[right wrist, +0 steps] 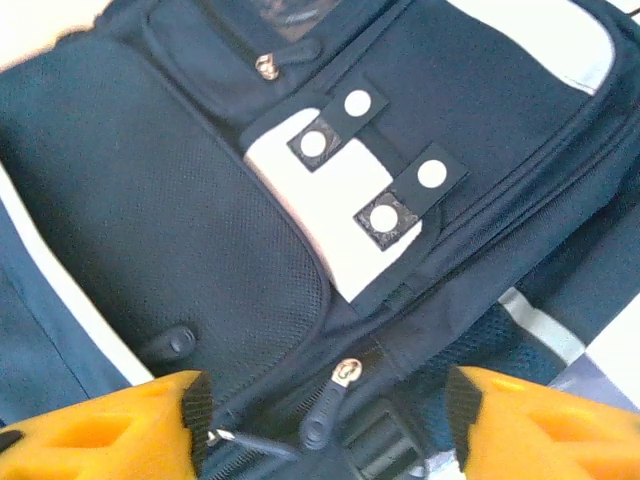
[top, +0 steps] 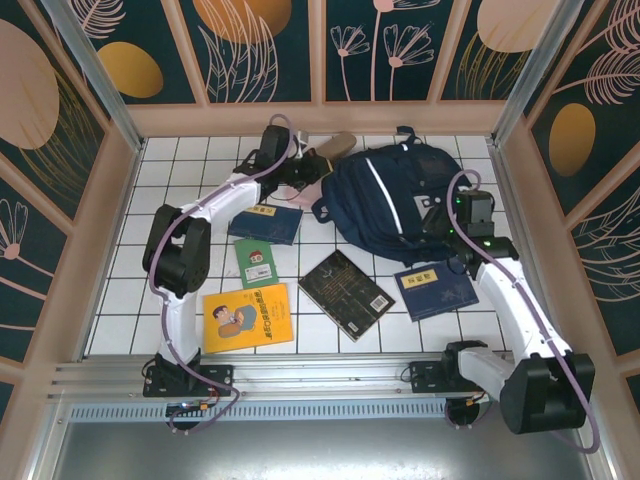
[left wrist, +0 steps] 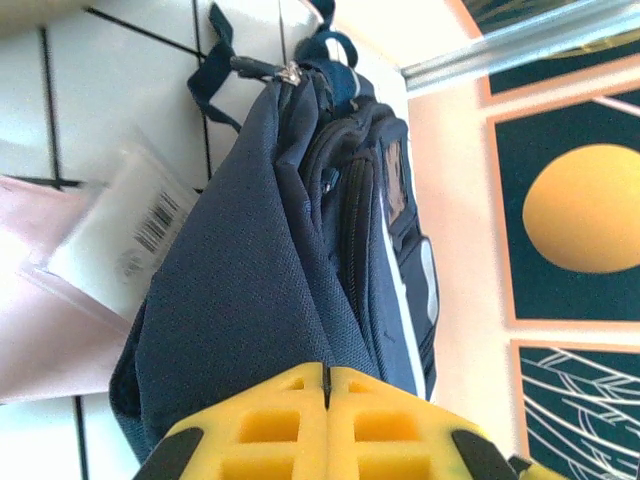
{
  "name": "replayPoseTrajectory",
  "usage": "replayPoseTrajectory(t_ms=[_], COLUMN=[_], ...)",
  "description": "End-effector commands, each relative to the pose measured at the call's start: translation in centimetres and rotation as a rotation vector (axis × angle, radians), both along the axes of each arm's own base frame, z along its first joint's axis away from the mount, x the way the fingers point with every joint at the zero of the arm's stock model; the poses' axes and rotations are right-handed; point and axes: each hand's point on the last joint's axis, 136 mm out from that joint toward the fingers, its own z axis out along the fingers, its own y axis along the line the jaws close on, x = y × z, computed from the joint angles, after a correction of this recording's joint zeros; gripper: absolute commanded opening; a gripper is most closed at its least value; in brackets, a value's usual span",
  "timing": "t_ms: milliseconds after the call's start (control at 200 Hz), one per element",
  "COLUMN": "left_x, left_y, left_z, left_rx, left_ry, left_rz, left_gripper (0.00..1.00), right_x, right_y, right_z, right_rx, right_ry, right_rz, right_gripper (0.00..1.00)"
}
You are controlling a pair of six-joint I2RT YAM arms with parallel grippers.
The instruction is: Pack the student bag
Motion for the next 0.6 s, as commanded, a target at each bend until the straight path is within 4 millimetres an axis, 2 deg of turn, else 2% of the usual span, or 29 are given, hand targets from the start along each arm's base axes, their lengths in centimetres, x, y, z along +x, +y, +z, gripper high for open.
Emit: replayPoseTrajectory(t_ms=[0, 110, 315, 420, 510, 571, 591], left_x=[-0.1, -0.1, -0.3, -0.6, -0.8, -0.8, -0.9], left_y=[0.2, 0.3, 0.4, 0.5, 0.4, 0.3, 0.3], left_z=[4.9, 4.9, 4.4, 4.2, 3.9, 4.0, 4.1], left_rx=[-0.039, -0.006, 0.005, -0.002, -0.012, -0.024, -0.029], left_ry=[-0.098, -0.108, -0.092, -0.084, -0.073, -0.068, -0.069], left_rz=[-0.028, -0.041, -0.045, -0.043, -0.044, -0.047, -0.049], left_gripper=[0.00, 0.00, 0.00, 0.00, 0.00, 0.00, 0.00], right_x=[1.2, 3.3, 7.2, 8.3, 7.7, 7.4, 7.2], right_y=[5.8, 10.3, 14.6, 14.9, 16.4, 15.3, 14.1], right_z=[1.5, 1.7, 0.4, -0.5, 0.6, 1.6, 1.9], right_rx=[-0.045, -0.095, -0.204, -0.284, -0.277, -0.279, -0.278], right_ry=[-0.049, -0.016, 0.062, 0.104, 0.068, 0.043, 0.037], right_rz=[0.232, 0.372, 0.464, 0.435, 0.456, 0.377, 0.309], right_gripper=[0.71, 0.74, 0.71, 0.70, 0.70, 0.71, 0.72])
